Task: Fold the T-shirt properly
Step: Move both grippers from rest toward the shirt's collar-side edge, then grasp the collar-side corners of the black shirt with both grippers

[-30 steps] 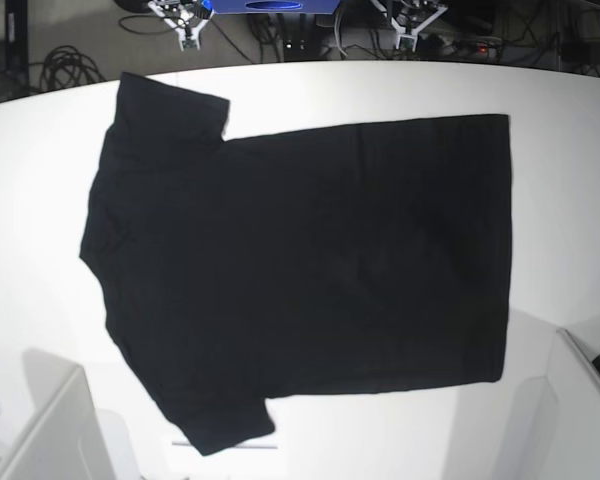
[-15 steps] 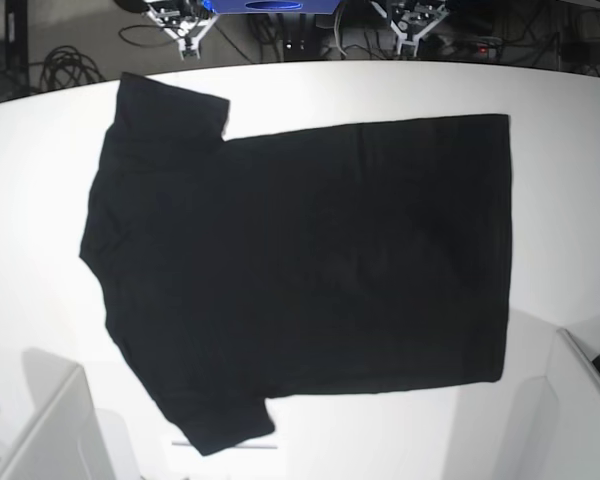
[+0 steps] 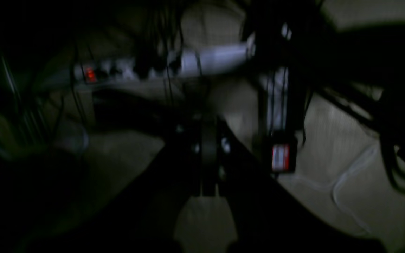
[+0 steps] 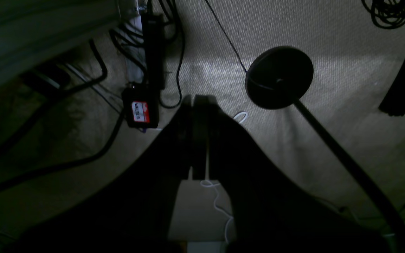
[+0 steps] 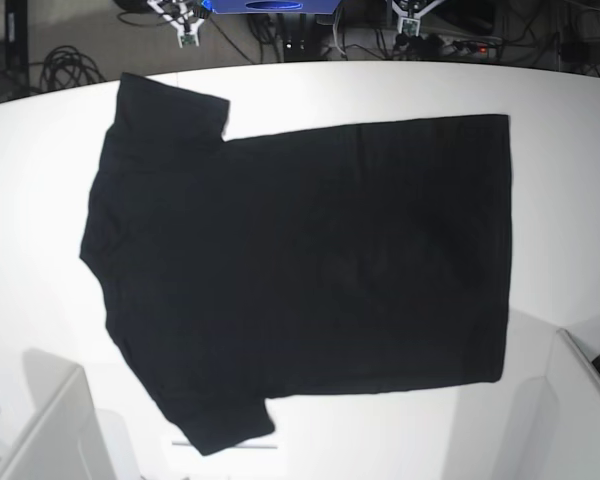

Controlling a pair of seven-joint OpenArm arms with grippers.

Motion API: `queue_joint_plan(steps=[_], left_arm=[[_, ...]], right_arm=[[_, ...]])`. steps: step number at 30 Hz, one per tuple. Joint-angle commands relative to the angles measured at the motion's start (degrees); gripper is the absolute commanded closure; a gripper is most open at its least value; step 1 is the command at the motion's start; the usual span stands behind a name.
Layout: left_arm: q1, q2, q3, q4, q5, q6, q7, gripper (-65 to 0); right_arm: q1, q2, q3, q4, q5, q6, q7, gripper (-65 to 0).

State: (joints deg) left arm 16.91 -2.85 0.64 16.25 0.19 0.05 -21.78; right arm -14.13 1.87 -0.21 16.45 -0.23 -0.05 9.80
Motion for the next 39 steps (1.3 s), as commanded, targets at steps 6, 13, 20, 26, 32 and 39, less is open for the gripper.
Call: queue_joint_plan(steps=[6,13,20,26,32,39], left_arm=[[5.99,-1.68,0.1,-0.03,0.21,0.25,-6.75,0.0],[19.8,-5.54,-0.69,16.67,-0.49,0.25,-11.05,0.0],[31.67,-6.77,-6.05,34.96,-0.67,0.43,-10.97,0.0],[37.99,-6.6,-14.4,45.42,-0.58,0.43,-11.23,0.0],[41.25,-6.51,-19.85,54.91,-3.66,0.52,-11.58,0.0],[47.93,-6.95,-20.29,71.09,-16.32,0.34,-11.49,0.0]], right_arm=[[-4.73,0.55,0.34,1.71,0.27,-0.25,4.04,0.0],[-15.45,2.13,0.78,18.15,0.36,-0.25,0.7,0.0],[-26.62,2.04,8.43,40.12,0.36,-0.25,-9.41,0.0],[-33.91,1.34,13.0,55.16,0.36,-0.25,-14.15,0.0],[-36.37,-0.59,18.8,67.9,0.36,-0.25,-19.96,0.0],[-36.46,-1.47,24.78,81.53,0.36,-0.25,-23.82,0.0]])
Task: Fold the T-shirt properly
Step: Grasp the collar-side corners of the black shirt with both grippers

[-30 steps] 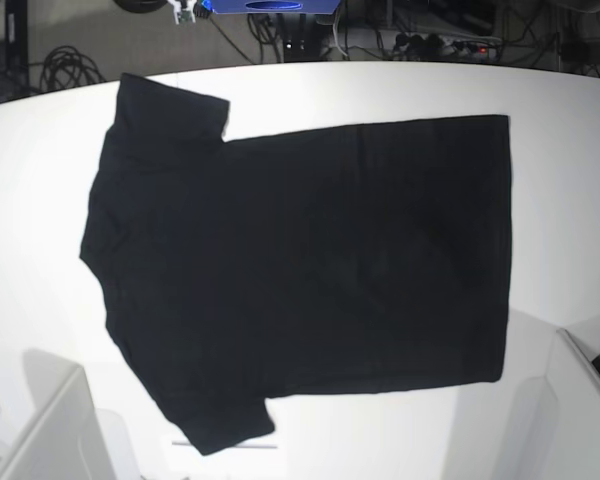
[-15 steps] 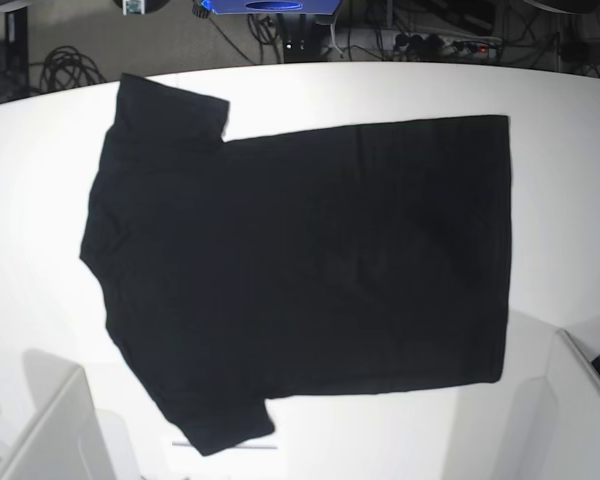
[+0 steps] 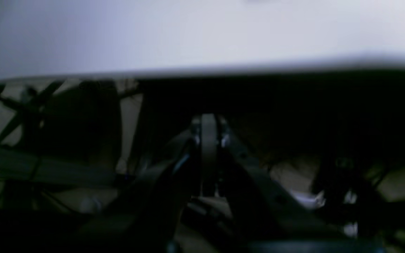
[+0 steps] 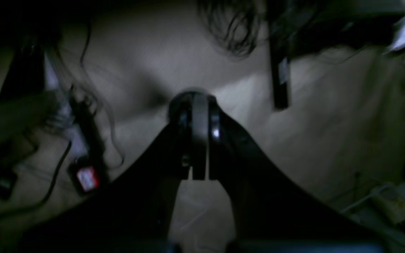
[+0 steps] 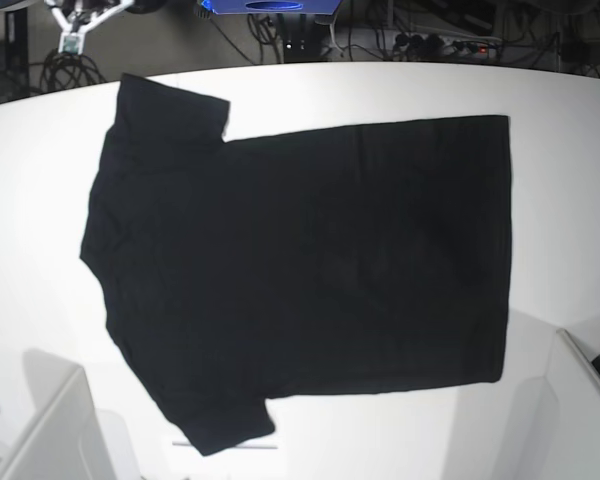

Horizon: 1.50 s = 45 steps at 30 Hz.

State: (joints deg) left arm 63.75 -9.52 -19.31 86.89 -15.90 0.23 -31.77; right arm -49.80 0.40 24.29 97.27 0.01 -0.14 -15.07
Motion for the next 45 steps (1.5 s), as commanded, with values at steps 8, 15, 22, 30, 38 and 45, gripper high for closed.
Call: queue_joint_plan(steps=[8,15,22,30,38,45], left_arm=[[5.75,-0.28,-0.34,14.25,-1.2,0.17,-1.07,0.0],[5.4,-0.28,-3.33,15.75,-1.2,0.17,-1.07,-23.7],[0.74,-0.37,-3.41,16.1,-1.2,0.08,7.29,-20.9],[-8.49,-1.25,-3.5,16.36,-1.29,-0.01,21.44,-17.1],[-10.78,-4.06,-5.61,16.98,-18.08,-7.31,28.56,-41.3],[-14.82,-2.22,-14.4,16.54,-22.3,-16.27,38.32,-54.0]], right_arm=[[3.6,-4.4,3.71,16.53,2.32,0.19,-3.7,0.0],[8.79,-4.93,7.75,18.46,20.52,16.54,-13.98,0.0],[16.97,-4.67,18.21,18.29,35.11,27.53,-33.76,-33.3],[25.84,-4.58,24.37,13.71,35.37,28.49,-43.44,-33.9],[29.63,-3.96,23.93,7.91,28.69,28.58,-43.61,-33.9],[29.36,-3.61,21.02,2.81,28.69,28.85,-43.08,-33.9]])
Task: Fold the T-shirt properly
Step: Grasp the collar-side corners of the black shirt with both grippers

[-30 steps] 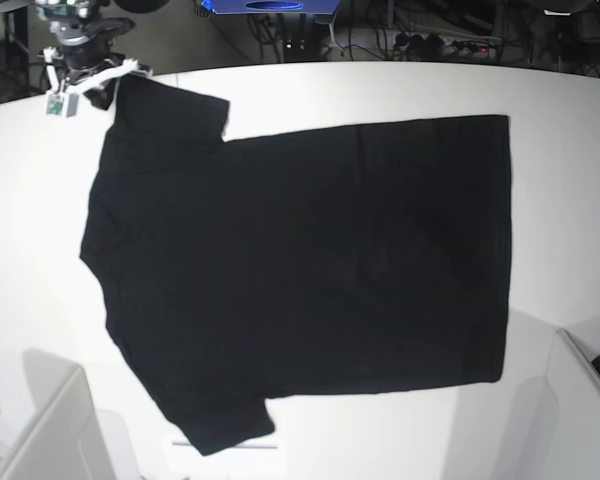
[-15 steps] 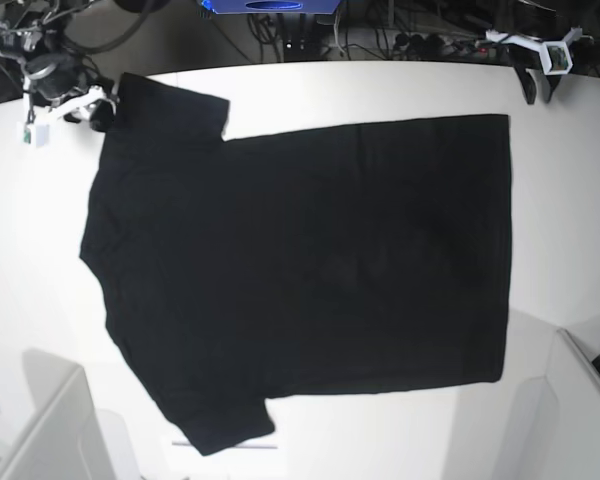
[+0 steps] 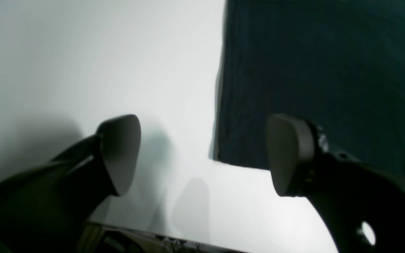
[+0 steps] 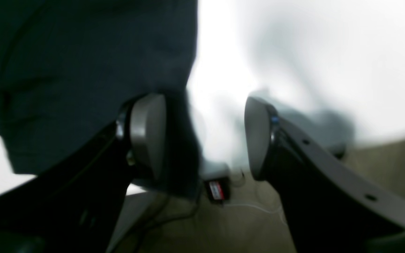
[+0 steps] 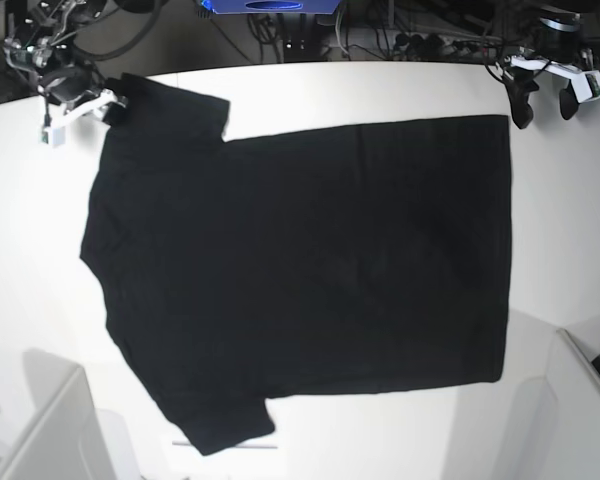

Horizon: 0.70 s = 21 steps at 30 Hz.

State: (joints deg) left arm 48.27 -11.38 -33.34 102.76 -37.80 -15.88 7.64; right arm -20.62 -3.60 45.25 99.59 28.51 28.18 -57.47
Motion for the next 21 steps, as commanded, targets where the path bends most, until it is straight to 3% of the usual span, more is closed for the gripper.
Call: queue_joint_plan(steps=[1,9,12,16,21], left_arm=[[-0.05,0.17,-1.34,0.76,-0.4,-0.52,0.4,-54.0],[-4.89,3.77,-4.68,0.67,-0.48,-6.85,10.51,-54.0],[-6.56,4.83,-4.94,0.4,-0.48,-6.93,13.42,-54.0],[-8.58,5.27,-4.42,-2.94,-0.48,-6.93,15.09,-54.0],[-10.51,5.27,-4.33,-6.54,-0.75,-6.93,17.72,-54.0]], right_arm=[[0.01,0.39,-0.82,-0.38,0.19,0.52,-0.68,-33.9],[-2.63,0.04,-5.83,-1.17,0.19,0.52,-0.07,-32.6],[-3.69,0.04,-6.35,-1.35,0.1,0.52,2.84,-22.4],[-3.86,0.39,-6.53,-1.26,0.1,0.52,3.28,0.0],[-3.51,0.47,-6.53,-1.26,0.1,0.52,2.48,0.0]])
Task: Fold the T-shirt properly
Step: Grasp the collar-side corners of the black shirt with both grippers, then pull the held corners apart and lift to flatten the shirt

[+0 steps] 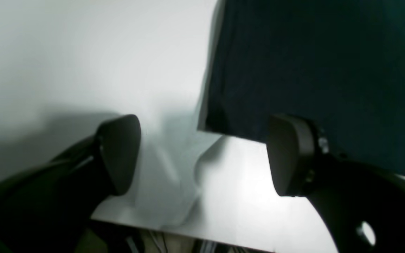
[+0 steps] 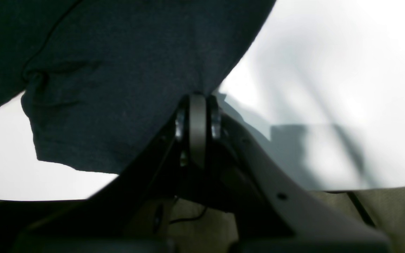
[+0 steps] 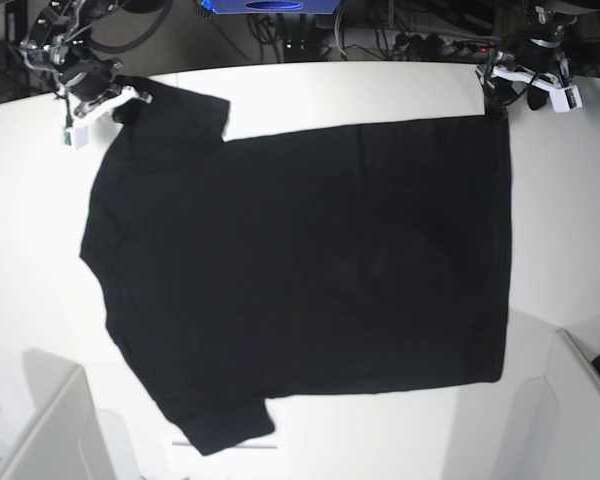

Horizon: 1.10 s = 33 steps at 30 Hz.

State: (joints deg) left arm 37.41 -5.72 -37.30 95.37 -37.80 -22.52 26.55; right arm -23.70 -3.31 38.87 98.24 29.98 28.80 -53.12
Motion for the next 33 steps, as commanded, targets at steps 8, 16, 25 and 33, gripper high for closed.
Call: queue_joint_plan(steps=[8,16,25,33], left_arm=[[-4.84,-0.31,-0.37,-1.44,-0.84,-0.29,5.94,-54.0],[-9.58,1.19,-0.28,-3.64,-0.48,-0.29,11.65,-36.0],[-10.02,0.92,-0.28,-6.01,-0.4,-0.29,11.65,0.0],[-7.65,-0.75,-0.64,-2.05,-0.31,-0.11,11.56,0.0]], right_arm=[[-0.34,0.28,-0.15,0.09,-1.36,-0.09,-1.87,0.0],[-0.34,0.28,-0.24,0.18,-1.45,-0.09,-1.87,0.0],[-0.69,1.25,0.38,0.71,-1.45,-0.09,-1.51,0.0],[-2.01,1.33,0.03,0.71,-1.45,-0.09,-1.69,0.0]])
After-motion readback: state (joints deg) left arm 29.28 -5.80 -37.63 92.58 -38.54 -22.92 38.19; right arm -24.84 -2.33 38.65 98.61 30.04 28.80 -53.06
